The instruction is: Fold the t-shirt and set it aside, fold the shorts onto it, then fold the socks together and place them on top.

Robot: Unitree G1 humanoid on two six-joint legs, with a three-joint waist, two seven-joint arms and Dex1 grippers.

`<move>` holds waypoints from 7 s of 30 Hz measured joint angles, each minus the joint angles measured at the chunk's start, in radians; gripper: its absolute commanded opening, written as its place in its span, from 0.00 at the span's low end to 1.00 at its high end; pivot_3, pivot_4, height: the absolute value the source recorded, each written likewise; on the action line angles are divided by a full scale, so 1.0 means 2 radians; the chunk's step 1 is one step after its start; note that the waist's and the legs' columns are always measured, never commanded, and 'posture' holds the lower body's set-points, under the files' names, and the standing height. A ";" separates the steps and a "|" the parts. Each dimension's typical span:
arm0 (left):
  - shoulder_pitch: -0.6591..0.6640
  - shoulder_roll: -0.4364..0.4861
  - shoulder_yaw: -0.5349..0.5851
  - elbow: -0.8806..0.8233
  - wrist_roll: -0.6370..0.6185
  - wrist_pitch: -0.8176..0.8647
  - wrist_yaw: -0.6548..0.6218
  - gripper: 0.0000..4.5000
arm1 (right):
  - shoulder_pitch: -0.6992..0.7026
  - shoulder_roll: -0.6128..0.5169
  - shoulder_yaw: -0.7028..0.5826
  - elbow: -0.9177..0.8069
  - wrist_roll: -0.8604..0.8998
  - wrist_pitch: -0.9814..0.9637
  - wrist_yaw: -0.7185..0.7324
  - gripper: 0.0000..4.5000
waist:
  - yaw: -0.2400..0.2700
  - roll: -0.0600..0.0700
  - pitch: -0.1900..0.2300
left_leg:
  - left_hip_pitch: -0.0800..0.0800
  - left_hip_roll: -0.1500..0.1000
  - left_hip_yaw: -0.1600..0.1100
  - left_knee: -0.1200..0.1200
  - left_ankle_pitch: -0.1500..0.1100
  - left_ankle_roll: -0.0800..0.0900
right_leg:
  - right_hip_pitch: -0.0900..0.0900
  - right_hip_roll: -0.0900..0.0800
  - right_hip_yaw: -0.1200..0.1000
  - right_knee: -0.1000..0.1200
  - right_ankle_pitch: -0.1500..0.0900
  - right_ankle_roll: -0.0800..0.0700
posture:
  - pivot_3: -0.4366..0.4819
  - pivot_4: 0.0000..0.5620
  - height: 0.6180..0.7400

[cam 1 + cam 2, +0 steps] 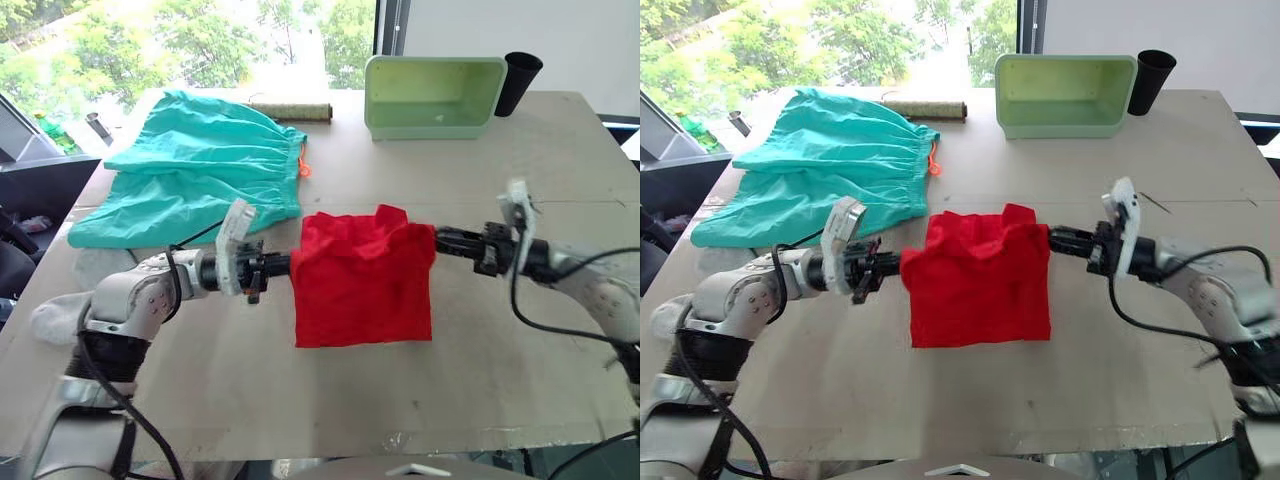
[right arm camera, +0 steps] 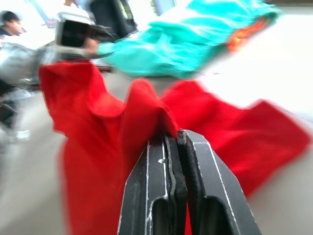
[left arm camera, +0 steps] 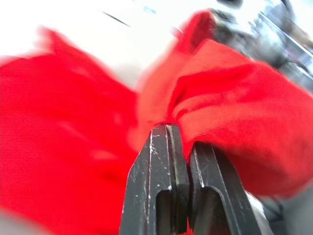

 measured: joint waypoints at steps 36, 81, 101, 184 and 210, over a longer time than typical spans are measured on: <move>-0.171 -0.120 0.152 0.213 0.102 0.193 0.315 0.00 | -0.063 0.126 -0.020 0.177 -0.255 -0.097 -0.012 0.99 | -0.019 0.000 0.000 | 0.004 -0.001 0.002 -0.001 0.000 -0.005 | 0.000 0.000 0.004 0.006 0.000 0.000 | 0.48 0.27 1.00; 0.012 -0.091 0.018 -0.110 0.119 0.186 0.141 0.90 | 0.225 0.021 -0.170 -0.301 -0.023 0.329 -0.056 0.00 | 0.001 0.000 -0.001 | 0.003 -0.001 -0.001 -0.005 0.000 -0.005 | -0.001 -0.002 0.001 -0.001 0.000 0.000 | 0.48 0.27 1.00; -0.006 -0.161 0.103 -0.083 0.098 0.184 0.301 1.00 | 0.257 0.012 -0.121 -0.289 -0.107 0.154 -0.077 0.00 | 0.000 0.000 -0.001 | 0.003 -0.001 -0.001 -0.006 0.001 -0.006 | 0.000 -0.002 0.001 -0.001 0.000 0.001 | 0.48 0.27 1.00; -0.006 -0.121 -0.166 -0.076 0.330 -0.213 0.003 1.00 | 0.079 0.041 -0.010 0.010 -0.247 -0.160 0.130 0.99 | 0.001 -0.001 0.001 | 0.002 0.000 -0.002 -0.006 0.001 -0.006 | 0.000 0.000 -0.001 -0.002 0.001 -0.001 | 0.48 0.27 1.00; 0.015 -0.076 -0.120 -0.066 0.323 -0.259 -0.039 1.00 | 0.128 -0.010 -0.124 -0.072 -0.061 0.224 0.046 0.99 | -0.001 0.000 0.000 | 0.002 0.000 -0.003 -0.006 0.001 -0.006 | 0.000 -0.001 -0.001 -0.002 0.001 -0.001 | 0.48 0.27 1.00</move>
